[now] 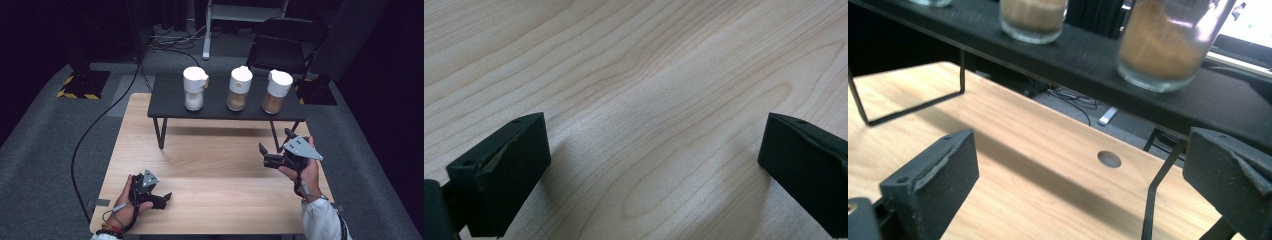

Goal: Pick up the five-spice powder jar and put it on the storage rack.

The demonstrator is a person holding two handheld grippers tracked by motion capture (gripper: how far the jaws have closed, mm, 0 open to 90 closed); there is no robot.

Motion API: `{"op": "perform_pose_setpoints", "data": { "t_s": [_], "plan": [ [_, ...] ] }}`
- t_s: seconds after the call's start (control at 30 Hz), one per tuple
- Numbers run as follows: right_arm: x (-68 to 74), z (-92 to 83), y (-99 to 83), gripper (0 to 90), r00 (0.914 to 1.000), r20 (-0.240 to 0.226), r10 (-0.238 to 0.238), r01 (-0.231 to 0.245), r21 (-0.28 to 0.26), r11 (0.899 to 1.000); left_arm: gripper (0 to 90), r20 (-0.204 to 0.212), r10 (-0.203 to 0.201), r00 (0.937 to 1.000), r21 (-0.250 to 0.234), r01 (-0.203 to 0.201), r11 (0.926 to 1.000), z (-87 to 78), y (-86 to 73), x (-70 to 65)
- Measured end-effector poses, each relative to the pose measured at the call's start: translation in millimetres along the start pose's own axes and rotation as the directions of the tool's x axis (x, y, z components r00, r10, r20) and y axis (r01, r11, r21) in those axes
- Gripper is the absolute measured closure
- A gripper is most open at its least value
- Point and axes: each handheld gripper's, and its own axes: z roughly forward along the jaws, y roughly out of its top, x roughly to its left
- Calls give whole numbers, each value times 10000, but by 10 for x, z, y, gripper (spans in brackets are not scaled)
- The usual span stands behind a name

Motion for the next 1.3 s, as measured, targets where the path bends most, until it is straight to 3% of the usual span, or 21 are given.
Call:
{"op": "perform_pose_setpoints", "data": {
  "t_s": [0.9, 1.3],
  "plan": [
    [108, -23, -331, 11, 9974, -520, -501, 555, 1073, 9927, 1, -3, -4, 10000, -3, 4, 10000, -1, -1, 0],
    [128, -9, -479, 10, 9951, -710, -682, 799, 1777, 9808, 1, -3, -2, 10000, -2, 2, 10000, -1, -1, 0]
  ]
}}
